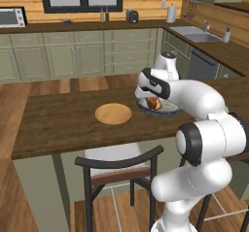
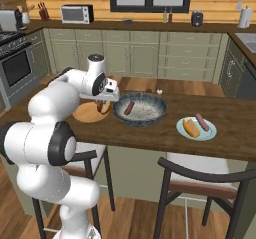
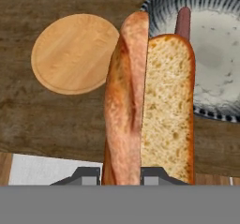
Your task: Place one bun and one sausage from the bowl on each plate.
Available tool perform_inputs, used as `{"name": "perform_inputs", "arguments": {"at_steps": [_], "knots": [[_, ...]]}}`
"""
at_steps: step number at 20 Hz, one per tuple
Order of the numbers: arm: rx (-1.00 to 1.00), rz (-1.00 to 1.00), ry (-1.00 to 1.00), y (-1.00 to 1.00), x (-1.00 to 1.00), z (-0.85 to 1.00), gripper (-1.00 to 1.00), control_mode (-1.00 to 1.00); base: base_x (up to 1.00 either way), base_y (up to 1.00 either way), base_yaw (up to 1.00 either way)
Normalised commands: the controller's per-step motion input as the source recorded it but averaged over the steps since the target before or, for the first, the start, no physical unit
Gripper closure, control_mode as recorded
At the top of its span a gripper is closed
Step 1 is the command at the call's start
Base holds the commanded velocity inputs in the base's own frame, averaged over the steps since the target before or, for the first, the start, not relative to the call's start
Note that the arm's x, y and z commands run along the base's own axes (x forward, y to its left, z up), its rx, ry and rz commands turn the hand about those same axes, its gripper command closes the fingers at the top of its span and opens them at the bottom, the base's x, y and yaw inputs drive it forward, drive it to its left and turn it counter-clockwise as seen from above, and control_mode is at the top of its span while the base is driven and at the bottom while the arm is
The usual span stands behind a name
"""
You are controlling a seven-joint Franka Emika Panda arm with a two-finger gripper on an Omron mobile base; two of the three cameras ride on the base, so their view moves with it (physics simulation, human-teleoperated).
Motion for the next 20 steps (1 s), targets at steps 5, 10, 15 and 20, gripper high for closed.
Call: {"name": "perform_inputs", "arguments": {"at_steps": [5, 10, 15, 20], "knots": [[0.00, 0.00, 0.00, 0.00, 0.00, 0.00, 1.00, 1.00, 0.63, 0.00, 0.00], [0.00, 0.00, 0.00, 0.09, 0.30, -0.01, 1.00, -1.00, 0.20, 0.00, 0.00], [-0.04, 0.02, 0.01, 0.71, 0.73, -0.20, 1.00, -1.00, 0.00, 0.00, 0.00], [-0.01, 0.04, 0.03, 0.57, 0.67, -0.23, 1.00, -1.00, 0.00, 0.00, 0.00]]}}
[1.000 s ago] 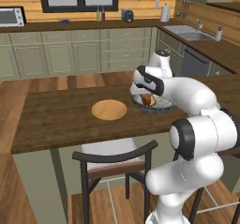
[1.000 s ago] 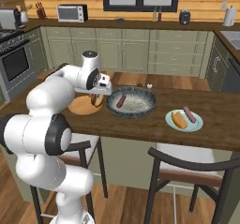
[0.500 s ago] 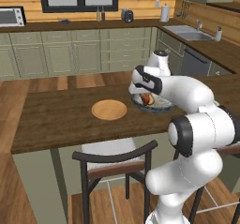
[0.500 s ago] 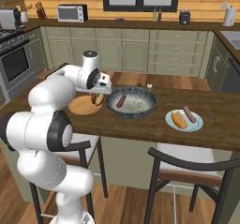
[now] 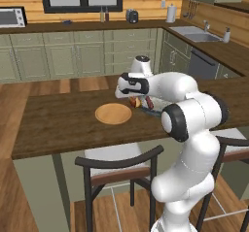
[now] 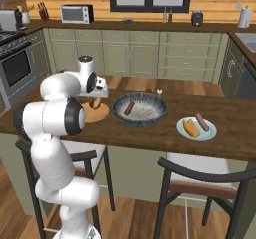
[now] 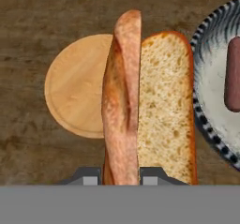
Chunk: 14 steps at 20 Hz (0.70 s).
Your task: Place one bun and one sausage from the bowl on each plate.
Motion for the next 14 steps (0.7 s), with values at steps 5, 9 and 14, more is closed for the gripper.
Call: {"name": "perform_inputs", "arguments": {"at_steps": [5, 9, 14], "knots": [[-0.03, 0.00, 0.08, 0.12, 0.46, -0.44, 1.00, -1.00, 0.00, 0.00, 0.00], [-0.06, 0.00, 0.07, 0.28, 0.49, -0.44, 1.00, -1.00, 0.00, 0.00, 0.00], [-0.01, 0.00, 0.06, 0.12, 0.48, -0.42, 1.00, -1.00, 0.00, 0.00, 0.00]]}}
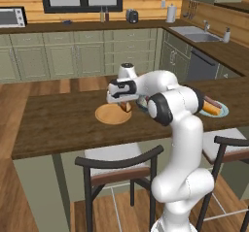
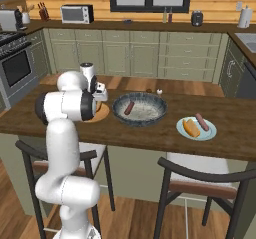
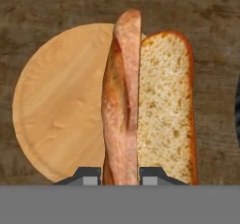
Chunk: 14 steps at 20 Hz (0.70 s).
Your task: Place one bun and one sausage from the bowl on each plate.
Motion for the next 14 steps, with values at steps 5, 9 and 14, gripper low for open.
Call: {"name": "perform_inputs", "arguments": {"at_steps": [5, 9, 14], "knots": [[0.00, 0.00, 0.04, 0.00, 0.28, -0.42, 1.00, -1.00, 0.00, 0.00, 0.00], [0.00, 0.00, 0.07, 0.00, 0.23, -0.30, 1.00, -1.00, 0.00, 0.00, 0.00], [0.00, 0.00, 0.14, 0.08, 0.16, -0.09, 1.00, -1.00, 0.00, 0.00, 0.00]]}}
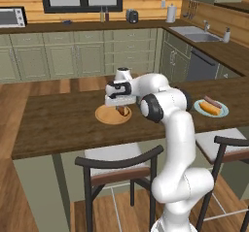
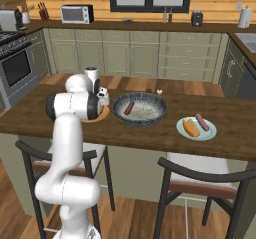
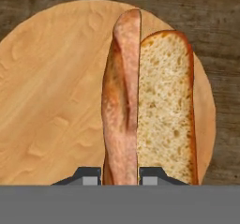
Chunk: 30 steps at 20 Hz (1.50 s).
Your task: Place one bun and one sausage from the bowl on each plate.
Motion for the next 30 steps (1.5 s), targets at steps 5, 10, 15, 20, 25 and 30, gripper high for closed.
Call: {"name": "perform_inputs", "arguments": {"at_steps": [5, 10, 15, 20, 25, 30], "knots": [[0.00, 0.00, 0.08, 0.07, 0.11, -0.02, -1.00, -1.00, 0.00, 0.00, 0.00], [0.00, 0.00, 0.00, 0.00, 0.00, 0.00, -1.00, -1.00, 0.00, 0.00, 0.00], [0.00, -0.01, -0.01, 0.00, -0.20, 0.23, -1.00, -1.00, 0.00, 0.00, 0.00], [0.00, -0.03, 0.00, -0.40, -0.24, 0.41, -1.00, -1.00, 0.00, 0.00, 0.00], [0.00, 0.00, 0.00, -0.58, -0.17, 0.37, -1.00, -1.00, 0.00, 0.00, 0.00], [0.00, -0.01, 0.00, -0.67, -0.15, 0.24, -1.00, -1.00, 0.00, 0.00, 0.00]]}}
